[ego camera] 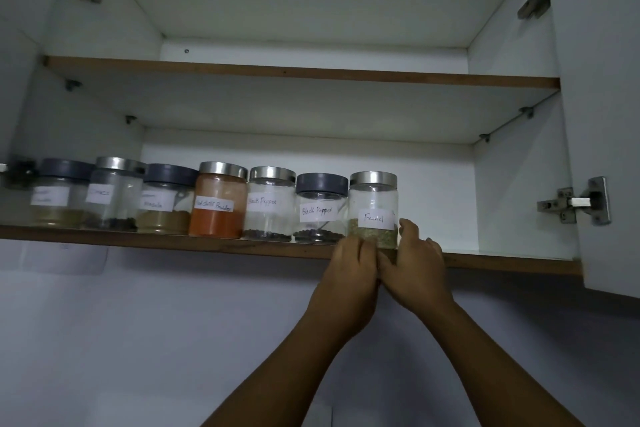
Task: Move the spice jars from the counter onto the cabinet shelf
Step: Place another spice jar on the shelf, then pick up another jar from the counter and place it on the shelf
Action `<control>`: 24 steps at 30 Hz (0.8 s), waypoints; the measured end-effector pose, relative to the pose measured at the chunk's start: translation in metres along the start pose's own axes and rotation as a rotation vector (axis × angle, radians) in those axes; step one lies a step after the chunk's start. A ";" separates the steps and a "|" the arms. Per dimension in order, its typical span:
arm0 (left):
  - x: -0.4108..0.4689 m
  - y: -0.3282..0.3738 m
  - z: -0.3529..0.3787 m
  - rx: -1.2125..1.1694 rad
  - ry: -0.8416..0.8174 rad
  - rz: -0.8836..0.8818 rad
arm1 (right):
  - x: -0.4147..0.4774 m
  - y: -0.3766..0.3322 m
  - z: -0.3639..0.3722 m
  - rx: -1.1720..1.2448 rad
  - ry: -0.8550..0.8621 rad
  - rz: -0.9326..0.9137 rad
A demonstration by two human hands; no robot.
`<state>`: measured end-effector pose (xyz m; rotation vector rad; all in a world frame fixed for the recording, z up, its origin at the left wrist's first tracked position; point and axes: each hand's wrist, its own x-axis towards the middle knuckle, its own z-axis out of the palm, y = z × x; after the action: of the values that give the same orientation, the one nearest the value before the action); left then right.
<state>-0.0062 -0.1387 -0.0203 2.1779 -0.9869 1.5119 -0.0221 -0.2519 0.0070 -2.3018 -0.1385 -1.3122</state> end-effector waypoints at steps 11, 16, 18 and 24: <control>-0.163 -0.035 -0.083 -0.076 -0.133 -0.283 | -0.140 -0.088 0.075 0.293 -0.183 -0.124; -0.275 -0.064 -0.145 -0.018 -0.185 -0.519 | -0.219 -0.156 0.136 0.335 -0.421 -0.202; -0.322 -0.075 -0.177 0.008 -0.196 -0.621 | -0.257 -0.190 0.159 0.393 -0.547 -0.237; -0.455 -0.091 -0.254 0.095 -0.242 -0.941 | -0.379 -0.267 0.214 0.489 -0.845 -0.244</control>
<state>-0.2132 0.2424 -0.3230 2.3769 0.1206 0.8574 -0.1413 0.1357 -0.3033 -2.2710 -0.9220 -0.2503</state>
